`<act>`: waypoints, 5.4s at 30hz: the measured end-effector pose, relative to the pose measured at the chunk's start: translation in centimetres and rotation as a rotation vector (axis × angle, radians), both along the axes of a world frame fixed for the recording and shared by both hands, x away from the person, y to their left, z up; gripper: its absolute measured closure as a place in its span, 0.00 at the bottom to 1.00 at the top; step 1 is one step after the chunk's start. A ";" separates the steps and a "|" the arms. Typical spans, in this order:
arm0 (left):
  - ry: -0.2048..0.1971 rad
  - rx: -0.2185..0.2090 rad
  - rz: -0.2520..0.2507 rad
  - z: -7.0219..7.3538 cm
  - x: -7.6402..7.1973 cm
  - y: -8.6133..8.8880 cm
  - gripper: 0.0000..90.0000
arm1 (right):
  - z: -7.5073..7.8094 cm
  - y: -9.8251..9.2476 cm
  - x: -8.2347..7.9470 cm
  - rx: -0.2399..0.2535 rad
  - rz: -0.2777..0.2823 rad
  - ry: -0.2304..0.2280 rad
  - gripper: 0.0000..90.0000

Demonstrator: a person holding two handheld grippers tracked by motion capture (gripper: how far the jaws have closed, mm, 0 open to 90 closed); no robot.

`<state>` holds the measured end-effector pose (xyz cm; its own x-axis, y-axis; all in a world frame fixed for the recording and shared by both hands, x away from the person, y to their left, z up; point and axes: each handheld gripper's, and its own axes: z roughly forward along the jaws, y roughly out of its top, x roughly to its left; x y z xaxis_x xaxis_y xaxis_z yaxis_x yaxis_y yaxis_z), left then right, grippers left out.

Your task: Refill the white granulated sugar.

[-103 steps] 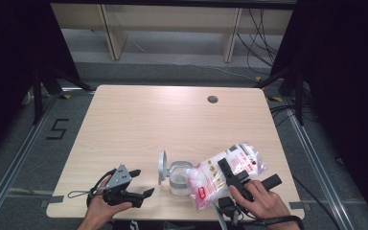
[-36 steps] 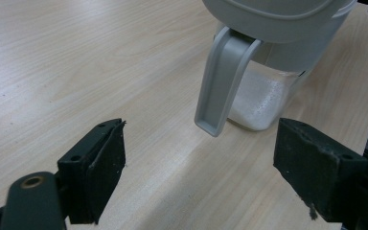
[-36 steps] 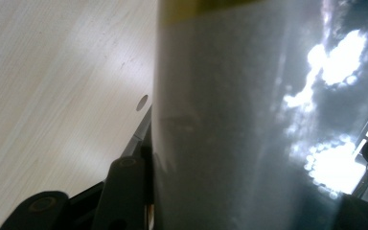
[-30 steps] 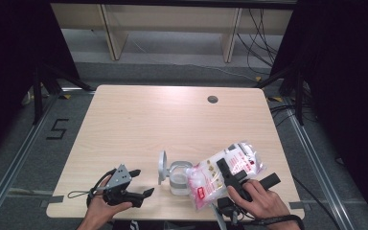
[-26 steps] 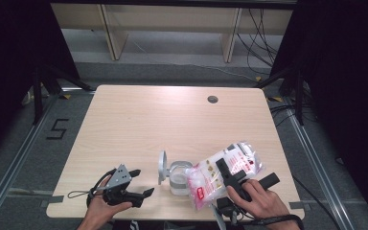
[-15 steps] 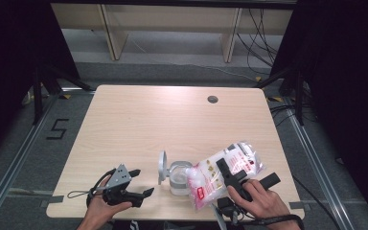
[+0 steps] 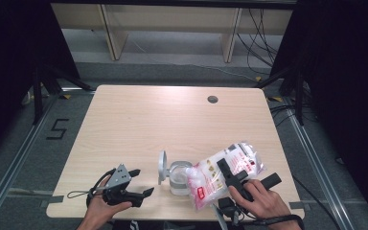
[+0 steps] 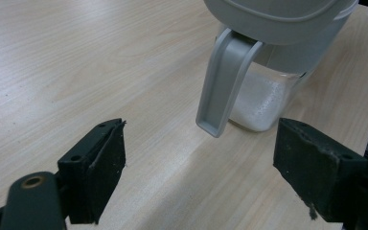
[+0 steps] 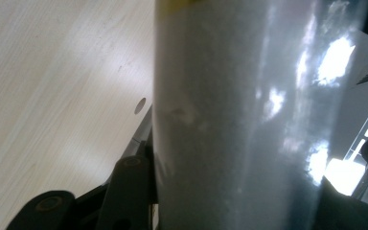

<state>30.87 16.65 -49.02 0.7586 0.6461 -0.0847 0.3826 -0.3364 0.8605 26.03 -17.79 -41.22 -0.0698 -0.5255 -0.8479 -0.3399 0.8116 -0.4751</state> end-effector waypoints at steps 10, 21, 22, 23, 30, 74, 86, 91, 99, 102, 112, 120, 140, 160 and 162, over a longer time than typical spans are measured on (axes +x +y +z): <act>0.001 -0.004 -0.004 0.0 0.0 0.0 0.20 | -0.1 -0.1 -0.2 0.048 -0.020 0.011 0.71; -0.001 0.002 -0.002 0.0 0.0 0.0 0.20 | 0.1 -0.2 -0.1 0.023 -0.002 0.005 0.71; 0.000 0.000 -0.001 0.0 0.0 0.0 0.20 | 0.1 -0.2 -0.1 0.023 -0.002 0.004 0.71; 0.002 -0.009 0.000 0.0 0.0 0.0 0.20 | 0.2 -0.2 -0.1 0.023 -0.001 0.004 0.71; -0.002 -0.002 0.002 0.0 0.0 0.0 0.20 | 0.1 -0.3 -0.1 0.025 -0.002 0.006 0.71; -0.022 0.002 0.022 0.3 -0.5 0.2 0.21 | 0.3 -0.5 -0.5 0.026 -0.010 -0.013 0.72; -0.029 0.014 0.008 0.2 -0.3 0.1 0.21 | 0.0 0.0 -0.6 -0.010 -0.008 -0.003 0.73; -0.019 0.005 0.021 0.2 -0.4 0.0 0.21 | 0.1 0.2 -0.8 -0.015 0.007 -0.004 0.73; -0.019 0.009 0.027 0.2 -0.5 0.0 0.21 | 0.1 0.1 -0.8 -0.011 0.004 0.000 0.73; -0.018 0.005 0.023 0.2 -0.5 0.0 0.21 | 0.0 0.1 -0.7 -0.011 0.002 0.000 0.73; -0.024 0.016 0.023 0.3 -0.5 0.0 0.21 | 0.1 0.2 -0.8 -0.008 0.005 0.003 0.74; -0.024 0.014 0.022 0.3 -0.5 0.0 0.21 | 0.2 0.1 -0.9 -0.001 0.007 -0.003 0.75; -0.024 0.016 0.016 0.2 -0.5 0.0 0.21 | 0.3 0.0 -1.0 0.005 0.009 0.004 0.75; -0.019 0.009 0.011 0.2 -0.6 0.0 0.21 | 0.4 0.0 -1.1 0.003 0.009 0.004 0.75; -0.022 0.004 0.016 0.2 -0.6 -0.1 0.21 | 0.5 0.0 -1.1 -0.007 0.006 0.005 0.75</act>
<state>30.24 16.58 -48.80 0.7494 0.6588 -0.0655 0.3695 -0.3340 0.8671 24.91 -17.75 -40.73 -0.0706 -0.5321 -0.8437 -0.3468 0.8062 -0.4794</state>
